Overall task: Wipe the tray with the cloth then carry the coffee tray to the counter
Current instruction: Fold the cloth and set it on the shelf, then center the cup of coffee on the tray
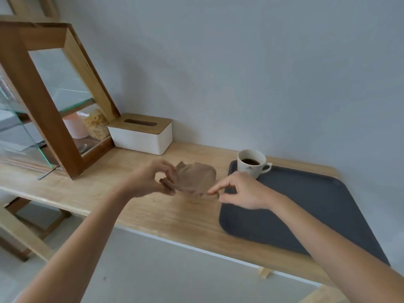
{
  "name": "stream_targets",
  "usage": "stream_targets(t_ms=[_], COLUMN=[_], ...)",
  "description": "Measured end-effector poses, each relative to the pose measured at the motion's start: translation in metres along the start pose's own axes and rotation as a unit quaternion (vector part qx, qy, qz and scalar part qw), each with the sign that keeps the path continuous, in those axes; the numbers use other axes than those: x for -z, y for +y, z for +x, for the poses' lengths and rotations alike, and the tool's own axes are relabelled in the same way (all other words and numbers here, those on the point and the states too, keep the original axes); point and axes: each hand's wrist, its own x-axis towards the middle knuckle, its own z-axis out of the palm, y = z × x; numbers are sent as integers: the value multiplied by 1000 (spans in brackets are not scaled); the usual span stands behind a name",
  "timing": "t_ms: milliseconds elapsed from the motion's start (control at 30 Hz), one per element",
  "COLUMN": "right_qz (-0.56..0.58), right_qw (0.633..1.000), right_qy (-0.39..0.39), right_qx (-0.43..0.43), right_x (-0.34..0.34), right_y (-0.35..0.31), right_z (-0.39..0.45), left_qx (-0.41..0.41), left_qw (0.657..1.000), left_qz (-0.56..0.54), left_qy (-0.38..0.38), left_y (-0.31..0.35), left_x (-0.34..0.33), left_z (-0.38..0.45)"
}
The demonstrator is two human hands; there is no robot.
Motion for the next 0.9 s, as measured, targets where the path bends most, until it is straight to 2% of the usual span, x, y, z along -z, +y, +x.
stream_targets(t_ms=[33,67,200,267,333,433,533,600,667,733,800,833,900], right_qz=[-25,-43,-106,-188,-248,-276,-278,-210,-110,-29,30,54,100], right_qw=[998,996,994,981,964,951,953,974,984,948,898,881,869], right_qy=[-54,-74,-27,-43,-79,-81,-62,-14,121,299,410,432,424], right_qx=[-13,-21,-17,-20,-62,-115,-104,-87,-74,-101,-157,-188,-236], right_x=[-11,-21,-49,-61,-72,-84,-79,-68,-53,-36,-15,-4,15], right_y=[7,14,18,16,17,19,19,23,35,55,79,90,111], right_z=[-4,-5,9,18,22,22,18,9,-4,-16,-19,-16,-10], left_qx=[23,34,20,48,83,102,113,104,65,13,-24,-29,-21], left_qw=[996,990,986,974,961,948,935,929,949,981,997,999,998], left_qz=[60,94,138,185,211,249,293,320,286,184,75,28,-54], left_qy=[-64,-102,-90,-126,-160,-167,-166,-156,-117,-59,-4,9,1], left_y=[-10,-18,-26,-28,-35,-41,-33,-21,-4,16,34,41,53], left_x=[-6,-13,-43,-53,-57,-56,-58,-58,-55,-56,-65,-74,-95], left_z=[-8,-14,-17,-15,-16,-20,-15,-5,10,33,63,79,108])
